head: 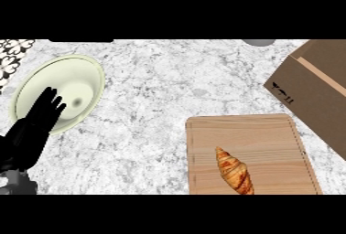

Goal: Pick the tomato from the cutting board and place it in the cardboard box

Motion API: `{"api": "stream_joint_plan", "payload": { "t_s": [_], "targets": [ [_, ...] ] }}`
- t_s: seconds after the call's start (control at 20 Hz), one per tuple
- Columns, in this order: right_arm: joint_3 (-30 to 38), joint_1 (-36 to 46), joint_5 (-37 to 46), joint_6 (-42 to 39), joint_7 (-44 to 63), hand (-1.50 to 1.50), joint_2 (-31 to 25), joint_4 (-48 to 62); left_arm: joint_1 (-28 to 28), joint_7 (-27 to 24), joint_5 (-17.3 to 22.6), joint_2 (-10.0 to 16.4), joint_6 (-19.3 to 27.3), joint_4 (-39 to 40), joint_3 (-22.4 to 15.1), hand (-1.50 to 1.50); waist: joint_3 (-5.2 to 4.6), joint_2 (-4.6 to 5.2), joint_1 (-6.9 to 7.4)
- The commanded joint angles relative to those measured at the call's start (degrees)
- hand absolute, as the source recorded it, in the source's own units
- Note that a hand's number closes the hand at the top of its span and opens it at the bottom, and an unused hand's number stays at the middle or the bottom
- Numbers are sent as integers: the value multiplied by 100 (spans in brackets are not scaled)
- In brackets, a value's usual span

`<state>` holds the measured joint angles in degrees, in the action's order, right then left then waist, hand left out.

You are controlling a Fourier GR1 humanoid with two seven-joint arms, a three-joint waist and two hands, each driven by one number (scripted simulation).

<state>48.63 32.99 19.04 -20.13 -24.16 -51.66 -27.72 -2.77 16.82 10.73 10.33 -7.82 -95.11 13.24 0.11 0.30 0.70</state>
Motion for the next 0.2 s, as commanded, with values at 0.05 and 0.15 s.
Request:
{"api": "stream_joint_plan", "payload": {
  "t_s": [0.05, 0.15],
  "targets": [
    [-60, -66, -87, -261, -396, -150, -554, 672, 91, -179, 229, 208, -273, 186, 282, 0, 0, 5, 22],
    [-102, -225, -40, -318, -775, -150, -677, 881, 27, 345, 57, 28, 92, -332, 18, 0, 6, 6, 40]
  ]
}}
